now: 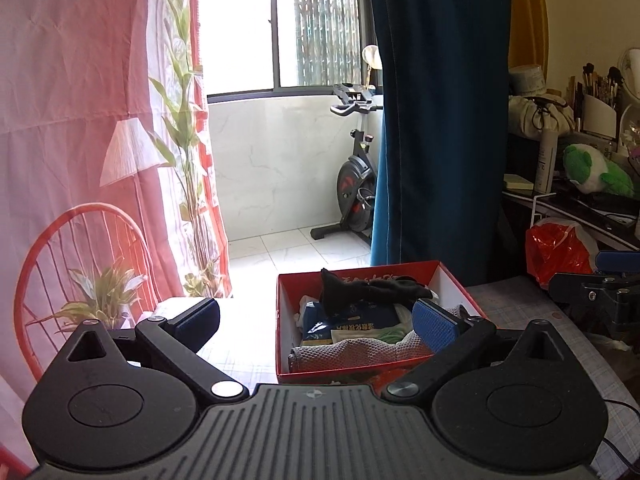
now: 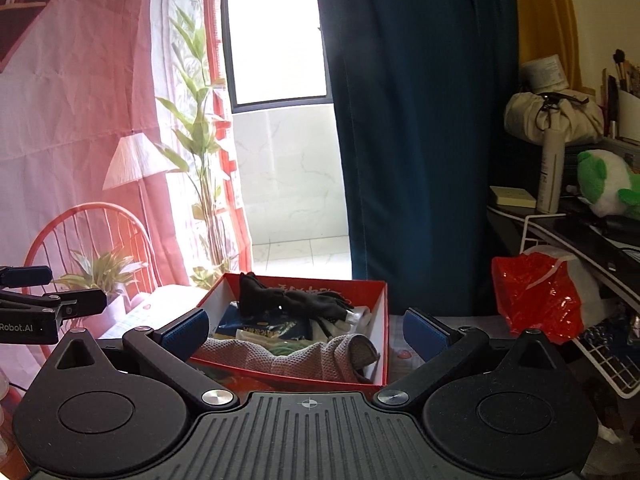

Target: Organize soft objects

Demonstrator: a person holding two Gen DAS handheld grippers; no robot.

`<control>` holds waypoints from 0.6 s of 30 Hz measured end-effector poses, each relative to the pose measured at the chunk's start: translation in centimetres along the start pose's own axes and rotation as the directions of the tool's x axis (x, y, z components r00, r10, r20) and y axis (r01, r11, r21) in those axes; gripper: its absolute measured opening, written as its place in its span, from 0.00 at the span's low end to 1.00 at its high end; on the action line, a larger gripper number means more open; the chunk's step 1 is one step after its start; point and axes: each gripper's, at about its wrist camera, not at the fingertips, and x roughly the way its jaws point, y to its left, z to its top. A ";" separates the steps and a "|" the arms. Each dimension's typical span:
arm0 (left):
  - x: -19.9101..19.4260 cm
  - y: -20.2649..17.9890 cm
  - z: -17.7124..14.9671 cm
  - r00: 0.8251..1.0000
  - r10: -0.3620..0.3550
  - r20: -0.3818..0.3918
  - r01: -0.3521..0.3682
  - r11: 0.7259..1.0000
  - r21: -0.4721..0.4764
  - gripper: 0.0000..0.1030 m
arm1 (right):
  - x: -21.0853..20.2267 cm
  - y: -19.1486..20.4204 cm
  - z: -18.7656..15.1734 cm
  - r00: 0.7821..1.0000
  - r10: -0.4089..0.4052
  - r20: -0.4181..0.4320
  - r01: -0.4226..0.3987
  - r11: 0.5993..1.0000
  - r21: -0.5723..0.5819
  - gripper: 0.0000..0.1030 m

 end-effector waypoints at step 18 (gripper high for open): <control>-2.6 -0.3 -0.6 0.997 0.069 0.042 -0.068 0.997 -0.029 1.00 | -3.1 0.4 -0.9 0.999 -0.030 0.037 0.029 0.999 0.033 1.00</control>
